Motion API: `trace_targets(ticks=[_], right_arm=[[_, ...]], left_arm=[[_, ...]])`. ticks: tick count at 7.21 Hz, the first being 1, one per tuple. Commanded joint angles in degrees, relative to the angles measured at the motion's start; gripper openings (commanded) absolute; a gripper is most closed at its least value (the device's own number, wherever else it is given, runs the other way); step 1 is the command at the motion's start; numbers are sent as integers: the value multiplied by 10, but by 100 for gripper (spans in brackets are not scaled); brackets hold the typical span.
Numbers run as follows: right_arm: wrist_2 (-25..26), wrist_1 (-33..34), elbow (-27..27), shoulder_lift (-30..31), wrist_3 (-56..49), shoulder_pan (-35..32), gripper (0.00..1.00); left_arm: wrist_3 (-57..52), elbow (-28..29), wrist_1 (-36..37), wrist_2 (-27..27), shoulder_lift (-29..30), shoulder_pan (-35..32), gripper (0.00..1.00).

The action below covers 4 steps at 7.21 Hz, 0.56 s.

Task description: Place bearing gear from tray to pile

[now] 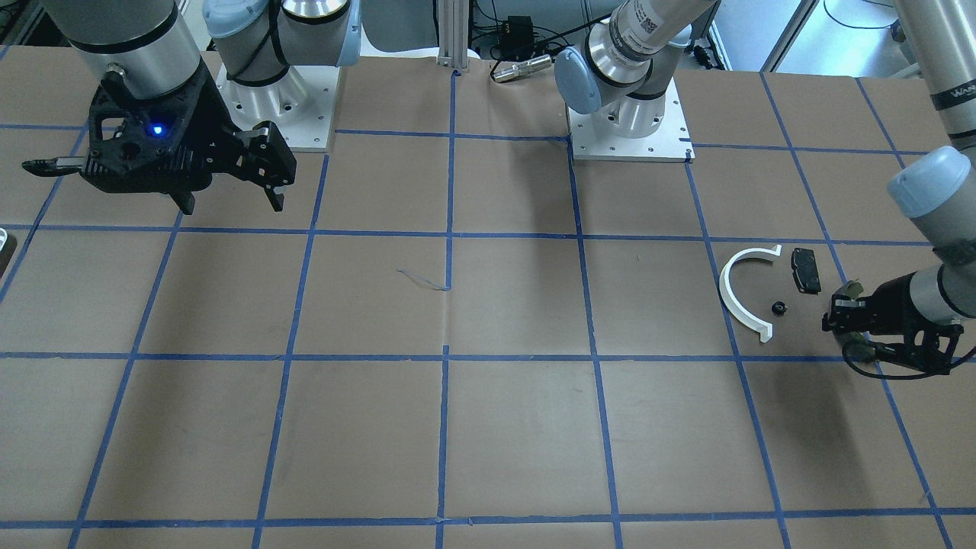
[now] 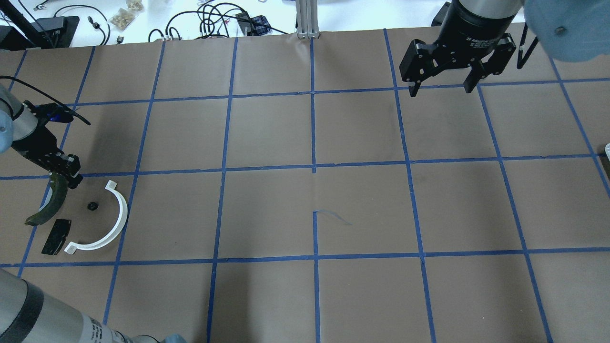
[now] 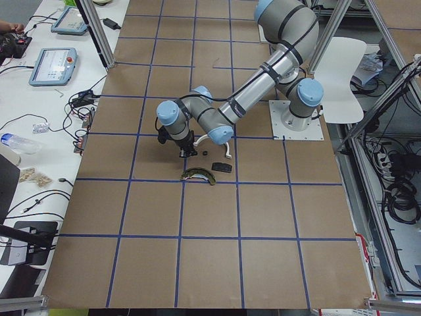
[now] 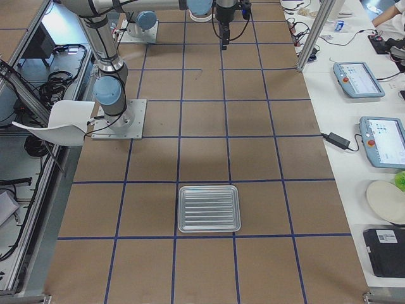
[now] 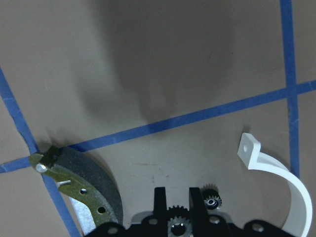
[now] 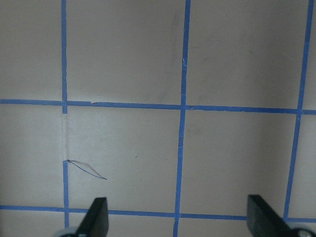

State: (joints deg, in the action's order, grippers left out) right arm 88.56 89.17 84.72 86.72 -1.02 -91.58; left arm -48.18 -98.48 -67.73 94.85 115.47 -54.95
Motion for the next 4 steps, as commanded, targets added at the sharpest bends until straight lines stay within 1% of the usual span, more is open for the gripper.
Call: trace_targets(ticks=[1, 4], right_arm=[[1, 0, 0, -1, 1, 0, 100], [5, -1, 0, 0, 1, 0, 100]], left_arm=[[-5, -22, 9, 7, -2, 3, 0], [-6, -22, 8, 9, -2, 8, 0]])
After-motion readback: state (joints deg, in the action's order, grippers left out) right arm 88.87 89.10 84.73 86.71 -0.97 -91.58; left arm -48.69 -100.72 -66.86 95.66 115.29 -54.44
